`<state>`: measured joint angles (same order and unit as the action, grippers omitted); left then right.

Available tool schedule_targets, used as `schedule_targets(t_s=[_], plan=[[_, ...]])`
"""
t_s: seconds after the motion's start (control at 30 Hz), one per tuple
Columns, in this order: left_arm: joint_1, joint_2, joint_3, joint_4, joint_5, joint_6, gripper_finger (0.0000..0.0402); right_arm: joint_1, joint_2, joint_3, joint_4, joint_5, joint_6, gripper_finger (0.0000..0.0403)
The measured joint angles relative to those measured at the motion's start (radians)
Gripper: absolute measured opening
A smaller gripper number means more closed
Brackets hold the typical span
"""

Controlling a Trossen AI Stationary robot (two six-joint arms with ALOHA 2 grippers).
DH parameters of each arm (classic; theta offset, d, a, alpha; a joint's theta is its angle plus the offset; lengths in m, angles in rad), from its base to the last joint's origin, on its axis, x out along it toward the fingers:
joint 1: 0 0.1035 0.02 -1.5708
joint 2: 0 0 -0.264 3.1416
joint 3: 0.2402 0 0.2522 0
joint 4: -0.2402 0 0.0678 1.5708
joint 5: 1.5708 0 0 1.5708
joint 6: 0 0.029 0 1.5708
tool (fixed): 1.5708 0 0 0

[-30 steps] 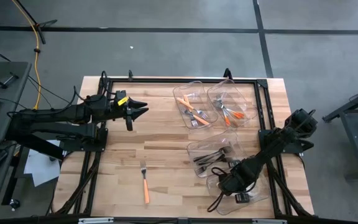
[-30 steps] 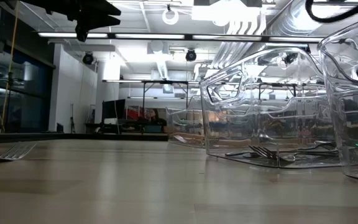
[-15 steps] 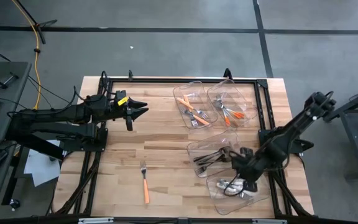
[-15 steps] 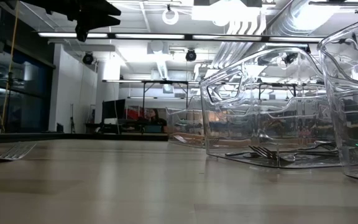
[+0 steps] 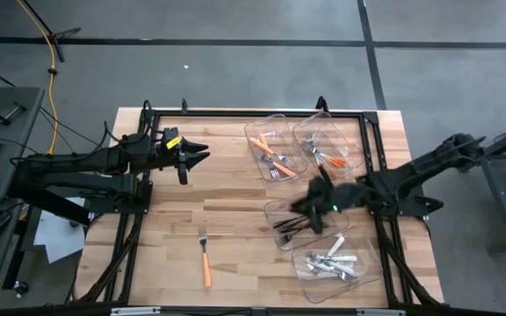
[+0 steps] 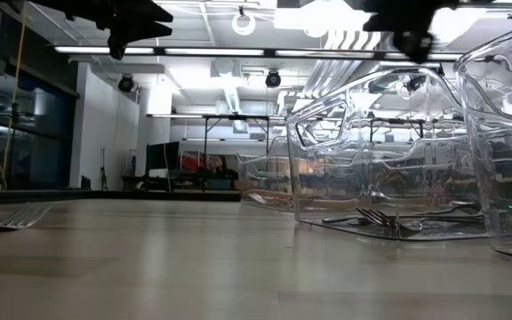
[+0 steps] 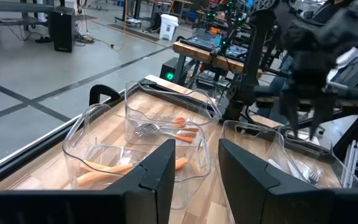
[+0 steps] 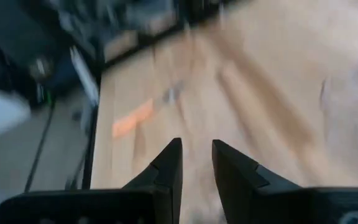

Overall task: Sort silverware by color (type)
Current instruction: Put the light orange fork into the left transparent bin

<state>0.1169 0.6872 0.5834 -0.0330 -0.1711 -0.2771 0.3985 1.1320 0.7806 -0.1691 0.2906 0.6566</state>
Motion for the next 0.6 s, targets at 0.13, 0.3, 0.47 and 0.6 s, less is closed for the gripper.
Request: schedule_targets(t_s=[0.13,0.3,0.47,0.6], plan=[[0.0,0.0,0.0,0.0,0.0,0.0,0.0111,-0.142,0.0,-0.057,0.282,-0.016,-0.124,0.0071],[0.0,0.0,0.0,0.0,0.0,0.0,0.0111,-0.301,0.0,-0.076,0.475,-0.127,-0.257,0.0071],[0.0,0.0,0.0,0.0,0.0,0.0,0.0111,-0.396,0.0,-0.051,0.5,-0.265,-0.288,0.0071],[0.0,0.0,0.0,0.0,0.0,0.0,0.0111,-0.413,0.001,-0.048,0.524,-0.274,-0.326,0.0071]])
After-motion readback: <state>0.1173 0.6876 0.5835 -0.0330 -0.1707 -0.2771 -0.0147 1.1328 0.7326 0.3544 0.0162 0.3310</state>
